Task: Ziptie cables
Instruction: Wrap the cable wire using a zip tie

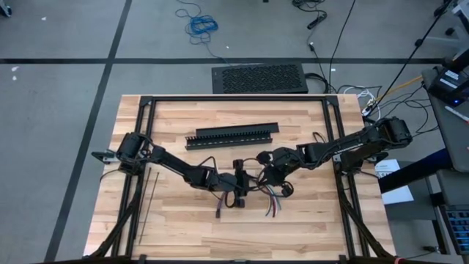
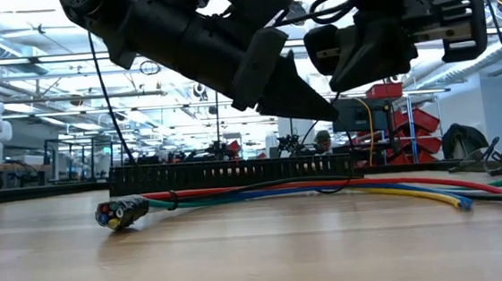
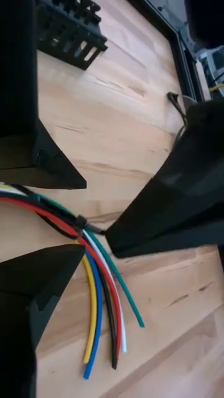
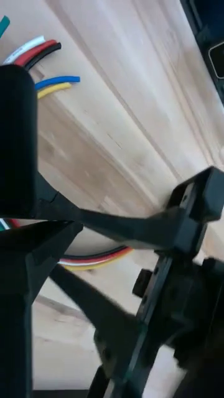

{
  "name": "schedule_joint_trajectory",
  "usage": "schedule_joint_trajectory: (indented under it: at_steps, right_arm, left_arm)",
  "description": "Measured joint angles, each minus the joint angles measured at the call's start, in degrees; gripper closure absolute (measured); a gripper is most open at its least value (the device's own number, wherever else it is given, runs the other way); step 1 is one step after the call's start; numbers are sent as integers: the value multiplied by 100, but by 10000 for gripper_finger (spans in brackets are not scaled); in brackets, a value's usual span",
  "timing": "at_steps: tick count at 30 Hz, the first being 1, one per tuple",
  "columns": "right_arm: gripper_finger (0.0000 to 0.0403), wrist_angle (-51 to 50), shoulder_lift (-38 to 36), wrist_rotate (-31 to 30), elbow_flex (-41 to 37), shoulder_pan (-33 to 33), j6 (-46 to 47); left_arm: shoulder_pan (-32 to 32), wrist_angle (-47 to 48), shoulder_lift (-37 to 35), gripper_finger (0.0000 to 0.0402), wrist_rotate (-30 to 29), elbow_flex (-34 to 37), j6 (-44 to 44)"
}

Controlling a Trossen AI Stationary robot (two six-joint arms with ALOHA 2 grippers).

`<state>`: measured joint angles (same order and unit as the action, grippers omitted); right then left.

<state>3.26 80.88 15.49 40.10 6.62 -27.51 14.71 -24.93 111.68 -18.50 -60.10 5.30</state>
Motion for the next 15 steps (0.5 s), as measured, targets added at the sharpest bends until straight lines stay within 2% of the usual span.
schedule_joint_trajectory:
  at_steps: [5, 15]
  right_arm:
    - [403, -2, -1, -2, -2, 18, -46]
    - [403, -8, -4, 0, -2, 18, -95]
  left_arm:
    - [-102, -50, 0, 251, 42, 2, -31]
    - [-128, -175, 0, 255, 591, -4, -29]
